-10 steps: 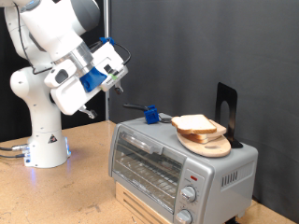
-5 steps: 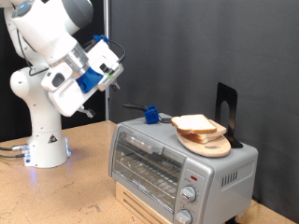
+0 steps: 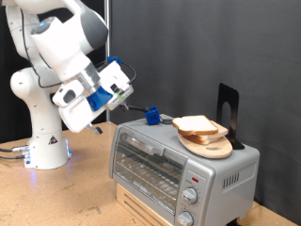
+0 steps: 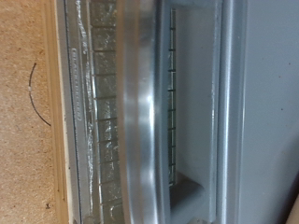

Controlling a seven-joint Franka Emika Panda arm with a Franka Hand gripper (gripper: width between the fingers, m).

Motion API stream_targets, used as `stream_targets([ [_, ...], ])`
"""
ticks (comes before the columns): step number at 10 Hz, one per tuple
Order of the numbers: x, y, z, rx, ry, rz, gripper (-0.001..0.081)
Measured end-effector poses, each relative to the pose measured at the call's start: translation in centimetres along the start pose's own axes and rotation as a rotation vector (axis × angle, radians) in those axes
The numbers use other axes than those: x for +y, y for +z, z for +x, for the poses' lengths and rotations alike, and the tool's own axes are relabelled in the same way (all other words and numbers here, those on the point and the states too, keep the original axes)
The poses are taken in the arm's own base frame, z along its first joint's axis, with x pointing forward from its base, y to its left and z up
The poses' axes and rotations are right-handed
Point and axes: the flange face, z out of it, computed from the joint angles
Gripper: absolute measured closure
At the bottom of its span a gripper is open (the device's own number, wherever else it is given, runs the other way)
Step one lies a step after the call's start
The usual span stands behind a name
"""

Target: Make a piece of toast with the oven

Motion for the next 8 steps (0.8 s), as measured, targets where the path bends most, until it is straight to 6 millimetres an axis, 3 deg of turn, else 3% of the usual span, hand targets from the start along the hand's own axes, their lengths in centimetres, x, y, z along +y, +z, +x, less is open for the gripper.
stream_targets([
  [5,1.0,4.1,-0.9,0.057,-0.004,-0.027,-0.0002],
  [8,2.1,5.8,-0.4,0.087,-0.008,-0.032,-0.0002],
])
